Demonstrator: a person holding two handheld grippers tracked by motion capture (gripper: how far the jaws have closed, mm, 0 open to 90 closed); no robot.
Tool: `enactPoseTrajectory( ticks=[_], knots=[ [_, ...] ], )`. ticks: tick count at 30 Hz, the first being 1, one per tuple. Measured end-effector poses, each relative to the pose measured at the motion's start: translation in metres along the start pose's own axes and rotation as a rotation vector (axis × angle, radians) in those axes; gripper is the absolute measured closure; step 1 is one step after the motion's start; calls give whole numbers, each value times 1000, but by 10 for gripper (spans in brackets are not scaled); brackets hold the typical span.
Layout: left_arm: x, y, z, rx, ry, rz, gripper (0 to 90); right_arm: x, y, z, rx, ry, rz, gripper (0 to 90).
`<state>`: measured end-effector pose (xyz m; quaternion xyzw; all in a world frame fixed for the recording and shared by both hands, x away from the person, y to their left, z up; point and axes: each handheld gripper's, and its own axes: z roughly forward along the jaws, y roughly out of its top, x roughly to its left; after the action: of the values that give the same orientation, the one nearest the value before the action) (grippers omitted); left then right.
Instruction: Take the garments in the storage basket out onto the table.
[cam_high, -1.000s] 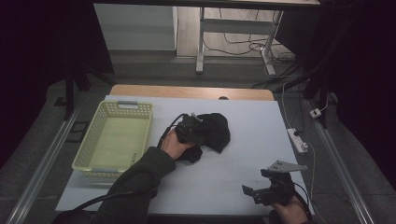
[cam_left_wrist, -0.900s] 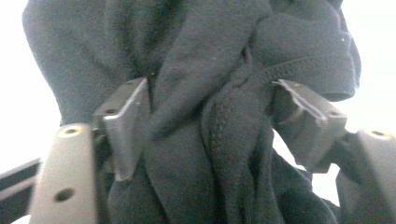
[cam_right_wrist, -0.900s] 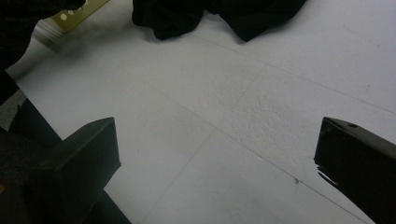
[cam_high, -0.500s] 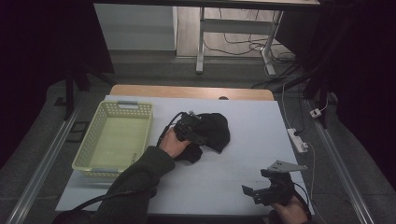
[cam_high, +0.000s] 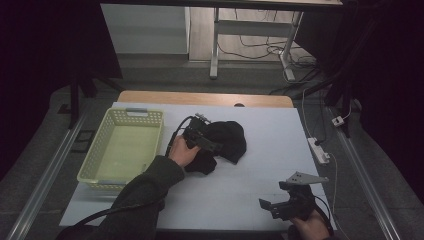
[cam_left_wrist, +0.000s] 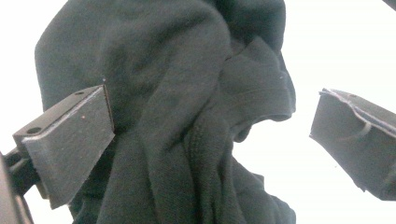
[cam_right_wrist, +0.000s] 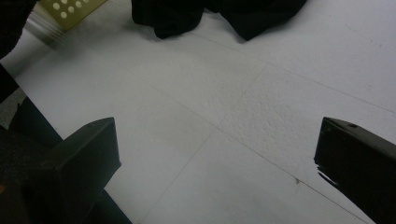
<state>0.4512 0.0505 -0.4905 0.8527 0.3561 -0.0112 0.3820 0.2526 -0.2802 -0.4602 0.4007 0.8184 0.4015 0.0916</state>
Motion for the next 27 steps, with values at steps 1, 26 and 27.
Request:
enactPoseTrajectory(
  ticks=[1, 26, 27],
  knots=[
    [0, 0, -1, -2, -3, 3, 0, 0, 0, 0, 0, 0, 0, 0],
    [-11, -1, -30, -61, -68, 41, 0, 0, 0, 0, 4, -2, 0, 0],
    [-11, -1, -31, -60, -67, 43, 0, 0, 0, 0, 4, -2, 0, 0]
  ],
)
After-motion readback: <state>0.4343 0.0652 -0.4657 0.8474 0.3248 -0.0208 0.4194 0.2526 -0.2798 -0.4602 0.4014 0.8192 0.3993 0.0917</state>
